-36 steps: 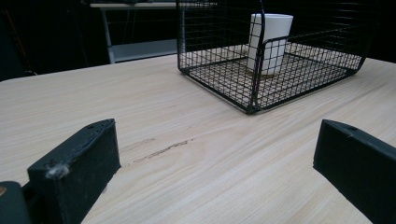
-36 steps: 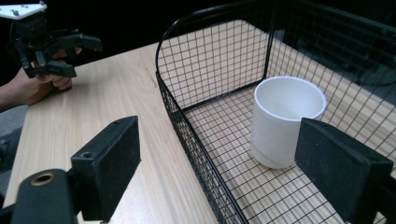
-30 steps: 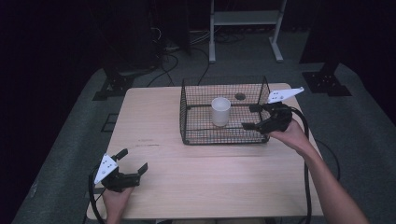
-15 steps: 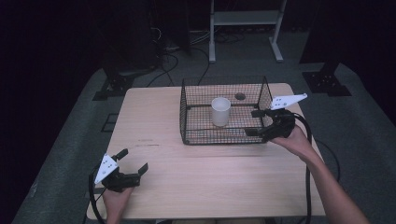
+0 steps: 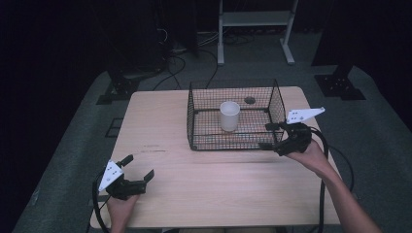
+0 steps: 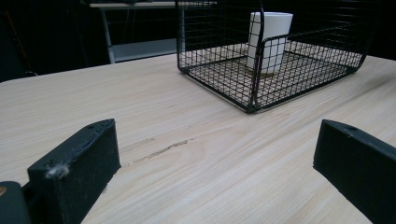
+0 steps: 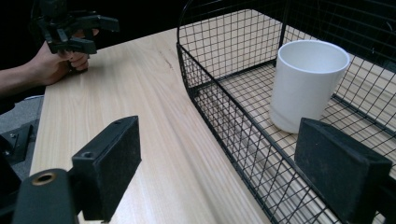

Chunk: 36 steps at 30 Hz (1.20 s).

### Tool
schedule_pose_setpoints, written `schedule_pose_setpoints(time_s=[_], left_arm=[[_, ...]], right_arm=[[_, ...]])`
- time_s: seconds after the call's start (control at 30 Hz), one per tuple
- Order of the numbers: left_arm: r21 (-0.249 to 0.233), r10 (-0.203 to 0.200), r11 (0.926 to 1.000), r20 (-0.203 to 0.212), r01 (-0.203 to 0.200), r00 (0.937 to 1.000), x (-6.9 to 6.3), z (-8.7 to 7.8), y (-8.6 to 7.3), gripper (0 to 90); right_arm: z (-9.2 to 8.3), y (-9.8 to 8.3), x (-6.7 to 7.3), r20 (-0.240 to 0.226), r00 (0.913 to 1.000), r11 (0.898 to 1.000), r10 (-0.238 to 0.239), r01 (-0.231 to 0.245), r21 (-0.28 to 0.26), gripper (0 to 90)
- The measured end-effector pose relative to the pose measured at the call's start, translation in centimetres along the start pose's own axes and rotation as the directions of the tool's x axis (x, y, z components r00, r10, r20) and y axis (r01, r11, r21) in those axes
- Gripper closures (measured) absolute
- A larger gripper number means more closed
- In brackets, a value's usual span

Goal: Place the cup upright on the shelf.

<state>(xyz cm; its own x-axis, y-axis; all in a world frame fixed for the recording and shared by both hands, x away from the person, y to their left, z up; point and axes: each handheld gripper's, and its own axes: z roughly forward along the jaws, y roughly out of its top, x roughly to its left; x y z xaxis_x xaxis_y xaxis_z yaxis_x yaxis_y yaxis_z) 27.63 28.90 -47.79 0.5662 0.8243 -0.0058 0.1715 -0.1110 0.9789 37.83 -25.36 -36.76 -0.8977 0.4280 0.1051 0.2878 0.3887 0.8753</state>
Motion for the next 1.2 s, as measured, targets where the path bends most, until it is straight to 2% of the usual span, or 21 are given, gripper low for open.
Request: schedule_pose_setpoints(time_s=[0.3,0.4,0.6,1.2], left_arm=[[-0.001,0.000,1.0000,0.001,0.000,1.0000,0.0,0.0,0.0,0.0],[-0.001,0.000,1.0000,0.001,0.000,1.0000,0.0,0.0,0.0,0.0],[0.001,0.004,1.0000,0.001,-0.004,1.0000,0.0,0.0,0.0,0.0],[0.001,0.006,1.0000,0.000,-0.006,1.0000,0.0,0.0,0.0,0.0]], right_arm=[[-0.3,-0.5,0.4,-0.008,0.9999,1.000,0.007,-0.007,-0.001,13.7],[-0.4,-0.7,0.6,0.003,1.0000,1.000,-0.002,0.002,-0.003,13.8],[-0.6,-1.5,0.7,0.000,0.9999,1.000,0.014,-0.014,0.005,13.8],[-1.4,-3.3,1.2,0.018,0.9995,1.000,0.025,-0.025,0.008,14.2]])
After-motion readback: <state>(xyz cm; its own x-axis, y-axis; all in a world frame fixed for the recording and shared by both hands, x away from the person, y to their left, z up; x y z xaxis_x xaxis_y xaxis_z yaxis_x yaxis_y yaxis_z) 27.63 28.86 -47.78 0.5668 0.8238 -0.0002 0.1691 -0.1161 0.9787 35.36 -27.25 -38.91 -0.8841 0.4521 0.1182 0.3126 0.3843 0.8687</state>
